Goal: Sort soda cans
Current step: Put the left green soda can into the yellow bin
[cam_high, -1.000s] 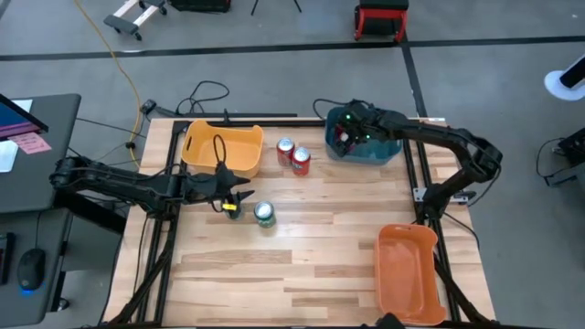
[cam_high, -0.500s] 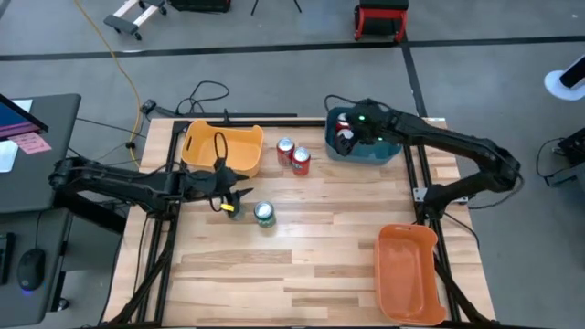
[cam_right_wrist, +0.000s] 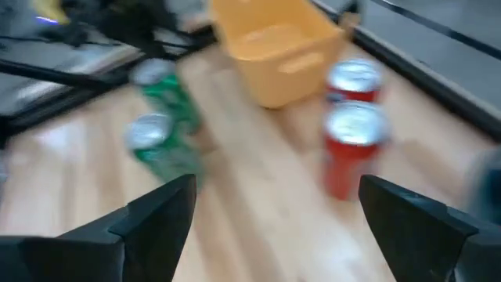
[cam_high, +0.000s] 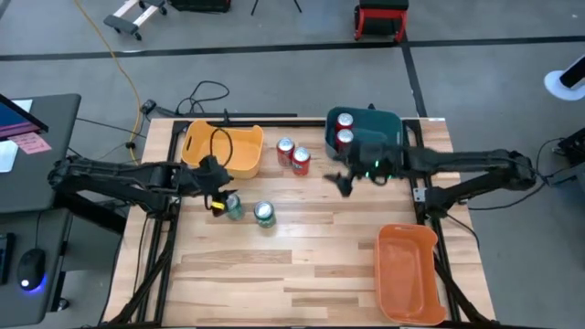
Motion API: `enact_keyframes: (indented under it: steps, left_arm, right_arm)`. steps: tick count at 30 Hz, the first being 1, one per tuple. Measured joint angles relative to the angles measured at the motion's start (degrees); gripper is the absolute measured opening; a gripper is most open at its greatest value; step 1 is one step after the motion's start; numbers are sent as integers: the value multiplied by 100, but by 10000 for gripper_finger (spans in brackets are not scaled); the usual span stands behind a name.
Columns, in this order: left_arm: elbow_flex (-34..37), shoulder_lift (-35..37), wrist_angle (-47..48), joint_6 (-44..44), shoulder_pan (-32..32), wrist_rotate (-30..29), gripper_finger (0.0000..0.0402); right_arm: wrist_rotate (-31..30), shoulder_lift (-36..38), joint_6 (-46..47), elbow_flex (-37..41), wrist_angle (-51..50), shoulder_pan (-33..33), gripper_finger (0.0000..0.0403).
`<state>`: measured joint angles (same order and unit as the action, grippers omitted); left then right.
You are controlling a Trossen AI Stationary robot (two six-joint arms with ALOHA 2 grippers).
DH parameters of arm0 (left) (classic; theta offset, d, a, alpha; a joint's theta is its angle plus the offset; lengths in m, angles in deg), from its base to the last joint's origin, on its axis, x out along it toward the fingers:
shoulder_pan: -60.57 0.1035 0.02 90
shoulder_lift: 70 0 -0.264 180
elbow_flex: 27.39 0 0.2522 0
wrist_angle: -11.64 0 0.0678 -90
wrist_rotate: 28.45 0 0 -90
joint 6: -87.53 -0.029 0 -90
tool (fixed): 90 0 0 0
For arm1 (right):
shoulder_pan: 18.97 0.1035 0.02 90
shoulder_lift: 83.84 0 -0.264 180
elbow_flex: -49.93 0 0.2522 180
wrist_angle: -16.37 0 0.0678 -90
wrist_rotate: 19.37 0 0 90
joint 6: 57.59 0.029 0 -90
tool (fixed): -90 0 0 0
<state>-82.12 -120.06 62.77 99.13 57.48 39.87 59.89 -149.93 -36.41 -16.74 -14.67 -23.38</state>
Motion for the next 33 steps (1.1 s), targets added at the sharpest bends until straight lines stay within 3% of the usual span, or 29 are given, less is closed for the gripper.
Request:
enact_keyframes:
  steps: [6, 15, 27, 33]
  left_arm:
    - [0, 105, 70, 21, -292, 514, 185]
    - [0, 57, 391, 276, -580, 796, 196]
    - [0, -66, 668, 477, -590, 344, 297]
    - [-20, -462, 539, 428, -587, 579, 326]
  right_arm:
    - [-34, -79, 99, 512, 1233, 695, 376]
    - [-297, -90, 91, 1001, 2416, 1257, 376]
    - [-300, -453, 107, 1010, 2783, 1396, 376]
    - [-298, -520, 102, 1008, 2753, 1364, 376]
